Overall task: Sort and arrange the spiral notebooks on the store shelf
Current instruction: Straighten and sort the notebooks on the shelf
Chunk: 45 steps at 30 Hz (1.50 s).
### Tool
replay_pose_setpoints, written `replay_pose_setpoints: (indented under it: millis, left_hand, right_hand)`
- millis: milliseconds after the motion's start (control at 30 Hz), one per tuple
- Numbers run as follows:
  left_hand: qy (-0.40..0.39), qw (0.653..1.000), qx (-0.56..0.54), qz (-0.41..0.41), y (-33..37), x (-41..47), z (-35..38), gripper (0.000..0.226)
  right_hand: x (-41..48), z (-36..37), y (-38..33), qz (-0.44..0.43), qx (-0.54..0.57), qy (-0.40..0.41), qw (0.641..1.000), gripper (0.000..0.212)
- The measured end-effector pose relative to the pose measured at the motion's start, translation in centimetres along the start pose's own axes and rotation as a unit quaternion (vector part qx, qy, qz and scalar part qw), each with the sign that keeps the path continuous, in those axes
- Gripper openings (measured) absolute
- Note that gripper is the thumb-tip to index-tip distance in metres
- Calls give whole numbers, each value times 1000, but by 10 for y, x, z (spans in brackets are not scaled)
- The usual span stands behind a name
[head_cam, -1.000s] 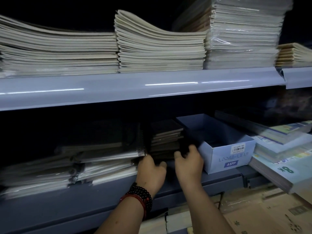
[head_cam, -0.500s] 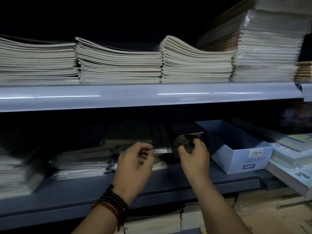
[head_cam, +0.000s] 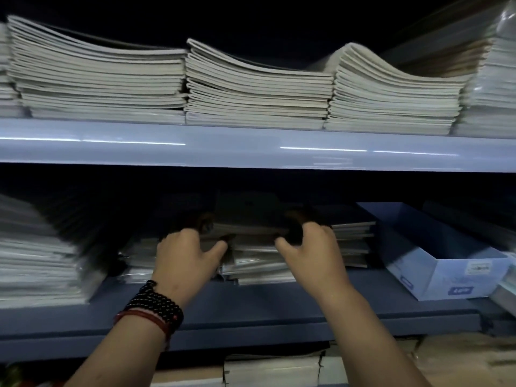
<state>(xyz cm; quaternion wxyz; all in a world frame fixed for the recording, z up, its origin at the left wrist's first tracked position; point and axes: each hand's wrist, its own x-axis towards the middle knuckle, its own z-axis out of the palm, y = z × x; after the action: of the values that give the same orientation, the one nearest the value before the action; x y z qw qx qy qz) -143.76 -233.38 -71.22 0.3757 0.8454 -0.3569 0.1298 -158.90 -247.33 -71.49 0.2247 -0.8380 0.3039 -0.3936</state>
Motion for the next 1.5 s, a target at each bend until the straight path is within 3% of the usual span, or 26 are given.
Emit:
replay_pose_setpoints:
  millis: [167,267,367,433,533,667,733,833,900,967,1100,1200,1300,1400,1500]
  left_hand:
    - [-88,994,2,-59,-3,15,6,63]
    - [-105,991,-33,-76,-5,19,17,55]
    - [-94,986,-100,-90,-2,21,26,39]
    - [-101,983,-122,-97,2,20,29,39]
    - [-133,986,-79,-65,5,16,30,44]
    - [-81,993,-81,-10,5,11,32,49]
    - [-22,992,-104,60,4,7,37,50]
    - [1,976,-54,212,1,3,42,30]
    - [-22,973,-3,231,-5,3,47,38]
    - [-30,972,27,233,-6,4,49,37]
    - [-79,983,24,163,4,5,45,27]
    - [-82,985,-12,149,1,7,46,43]
    - [-63,984,-34,165,-7,10,53,46]
    - [-42,983,-22,180,-7,9,59,50]
    - [-21,981,-37,187,-6,10,62,57]
  right_hand:
    - [18,15,4,19,-34,-49,998,54]
    - [23,21,7,47,0,-47,998,45]
    - [25,21,13,67,99,8,993,38]
    - [23,17,17,62,151,46,985,30]
    - [21,10,25,64,168,48,983,37]
    - [16,3,32,99,184,20,978,22]
    - [12,-1,31,56,106,33,992,18]
    - [4,-6,27,-98,-81,1,992,25]
    - [-1,-5,23,-139,-152,-58,977,24]
    - [-3,0,25,-165,-208,-34,964,27]
    - [-8,7,36,-193,-157,29,968,17]
    - [-11,-1,48,-187,-62,5,980,18]
    - [-17,-13,54,-216,16,-37,976,19]
    - [-21,-24,56,-144,42,-23,988,16]
    - [-12,-31,54,58,60,107,991,19]
